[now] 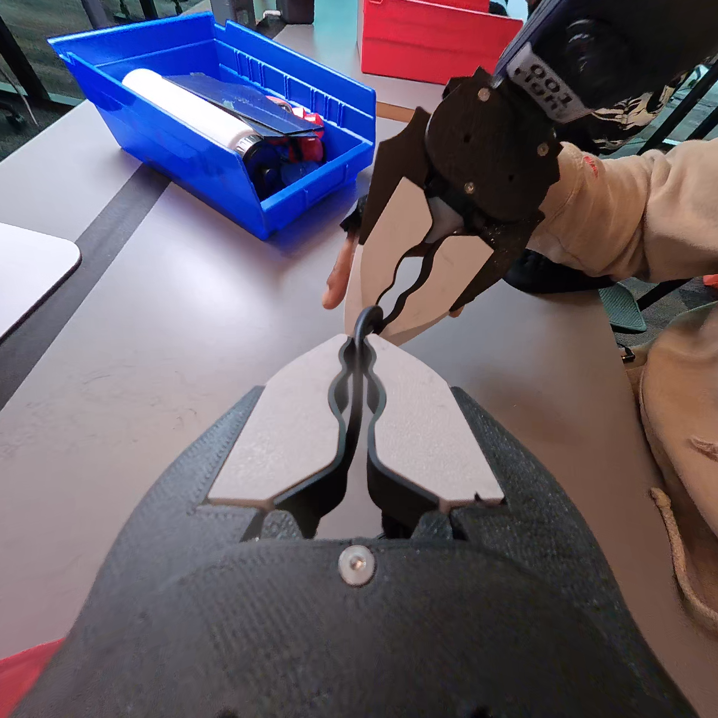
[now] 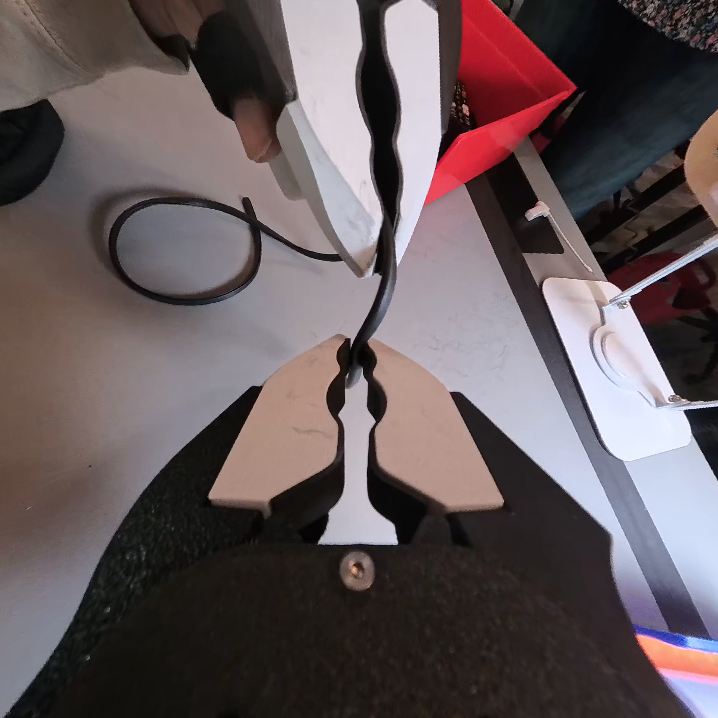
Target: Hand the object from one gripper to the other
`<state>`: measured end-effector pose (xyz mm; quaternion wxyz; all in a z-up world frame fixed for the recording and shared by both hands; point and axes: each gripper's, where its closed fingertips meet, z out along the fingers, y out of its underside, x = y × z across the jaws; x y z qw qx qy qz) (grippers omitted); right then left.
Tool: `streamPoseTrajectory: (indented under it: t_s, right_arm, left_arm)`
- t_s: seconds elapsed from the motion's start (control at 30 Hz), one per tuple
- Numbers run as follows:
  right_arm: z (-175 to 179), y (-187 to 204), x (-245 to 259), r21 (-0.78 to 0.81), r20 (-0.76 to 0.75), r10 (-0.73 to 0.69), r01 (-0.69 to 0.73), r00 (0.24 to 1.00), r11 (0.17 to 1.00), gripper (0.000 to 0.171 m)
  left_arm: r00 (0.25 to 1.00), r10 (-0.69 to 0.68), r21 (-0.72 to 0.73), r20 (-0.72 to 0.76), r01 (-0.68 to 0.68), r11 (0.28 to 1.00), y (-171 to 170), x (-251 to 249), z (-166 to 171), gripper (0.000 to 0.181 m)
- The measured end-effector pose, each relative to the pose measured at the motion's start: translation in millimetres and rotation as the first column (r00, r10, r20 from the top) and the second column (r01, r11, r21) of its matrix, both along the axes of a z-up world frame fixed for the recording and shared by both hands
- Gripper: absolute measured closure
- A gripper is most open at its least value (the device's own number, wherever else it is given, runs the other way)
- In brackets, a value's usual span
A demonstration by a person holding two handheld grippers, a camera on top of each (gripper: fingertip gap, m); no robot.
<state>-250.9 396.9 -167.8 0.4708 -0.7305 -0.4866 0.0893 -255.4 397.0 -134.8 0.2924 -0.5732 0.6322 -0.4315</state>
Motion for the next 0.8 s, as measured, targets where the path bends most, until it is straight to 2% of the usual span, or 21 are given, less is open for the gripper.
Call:
streamPoseTrajectory:
  t_s: [0.4, 0.7, 0.8]
  right_arm:
    - [30, -2, 15, 0.072, -0.023, -0.032, 0.033, 0.999, 0.997, 0.166]
    - [64, -14, 21, 0.157, -0.096, 0.018, -0.003, 0.995, 0.988, 0.166]
    - [68, -19, 22, 0.170, -0.034, 0.006, 0.000, 0.999, 0.985, 0.167]
  left_arm:
    - [0.999, 0.032, 0.137, -0.024, -0.028, 0.990, 2, -2, 4, 0.178]
    - [0.998, 0.011, 0.240, 0.064, -0.026, 0.970, -15, 1, 34, 0.178]
    - [0.999, 0.035, 0.263, 0.021, -0.039, 0.964, -17, -4, 35, 0.156]
